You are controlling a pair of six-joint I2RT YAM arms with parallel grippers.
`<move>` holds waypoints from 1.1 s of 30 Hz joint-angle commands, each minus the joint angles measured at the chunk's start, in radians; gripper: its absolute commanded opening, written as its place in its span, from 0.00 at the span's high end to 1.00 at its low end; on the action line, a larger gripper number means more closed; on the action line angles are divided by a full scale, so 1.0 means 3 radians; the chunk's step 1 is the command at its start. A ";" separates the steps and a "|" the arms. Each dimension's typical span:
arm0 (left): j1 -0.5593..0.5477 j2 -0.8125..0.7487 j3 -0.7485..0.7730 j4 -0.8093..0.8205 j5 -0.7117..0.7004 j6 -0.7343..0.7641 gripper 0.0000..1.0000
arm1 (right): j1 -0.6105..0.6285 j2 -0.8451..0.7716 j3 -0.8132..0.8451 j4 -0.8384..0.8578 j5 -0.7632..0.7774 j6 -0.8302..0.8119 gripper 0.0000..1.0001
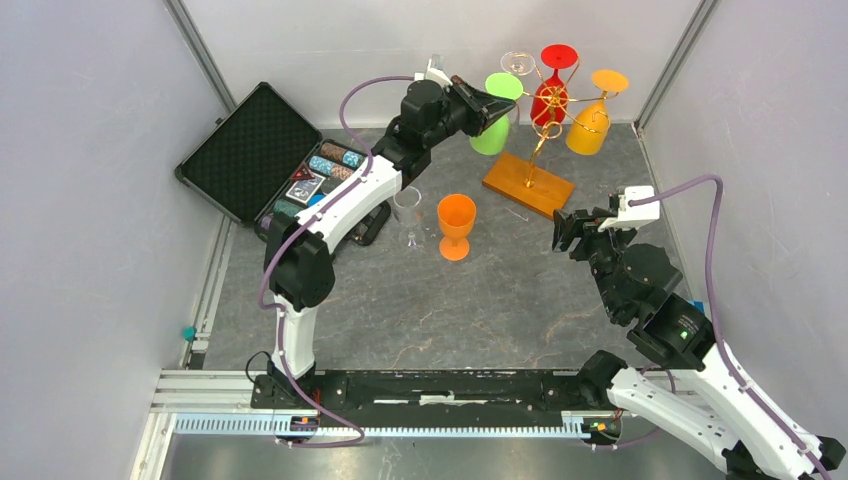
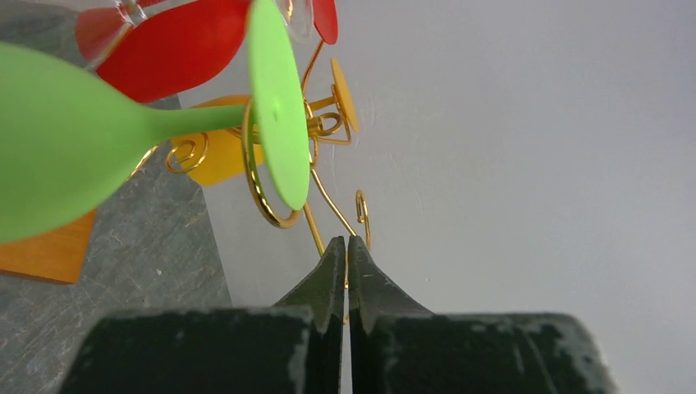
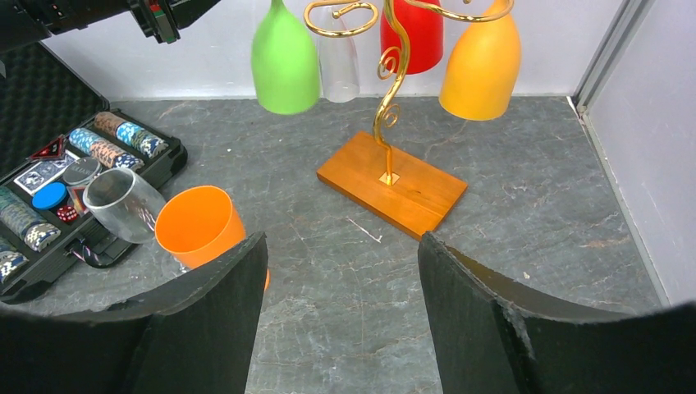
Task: Take the wine glass off the wine glass rack
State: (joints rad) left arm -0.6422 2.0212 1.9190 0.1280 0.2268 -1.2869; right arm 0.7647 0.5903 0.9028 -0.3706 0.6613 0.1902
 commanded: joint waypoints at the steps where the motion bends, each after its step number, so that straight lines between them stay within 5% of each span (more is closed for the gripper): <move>1: 0.0037 -0.0134 -0.0031 0.0026 -0.0056 0.0033 0.98 | -0.0001 -0.0004 0.0018 0.0112 0.0009 0.0036 0.27; 8: 0.0059 -0.0197 -0.0095 0.0023 -0.0088 0.0073 0.96 | -0.0002 -0.0020 -0.0002 0.0113 0.0028 0.0047 0.27; 12: 0.0069 -0.0251 -0.0131 -0.0024 -0.0153 0.0143 0.69 | -0.0003 -0.0029 -0.0003 0.0113 0.0031 0.0051 0.27; 15: 0.0080 -0.0269 -0.0132 -0.0033 -0.0187 0.0172 0.58 | -0.0002 -0.0028 -0.0008 0.0111 0.0044 0.0049 0.27; 33: 0.0062 -0.0168 -0.0110 0.0022 -0.0194 0.0273 0.41 | -0.0002 -0.0021 -0.0024 0.0119 0.0085 0.0045 0.27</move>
State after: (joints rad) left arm -0.6125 1.9968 1.8759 0.1024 0.1673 -1.2556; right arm 0.7647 0.5846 0.9009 -0.3668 0.6666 0.1970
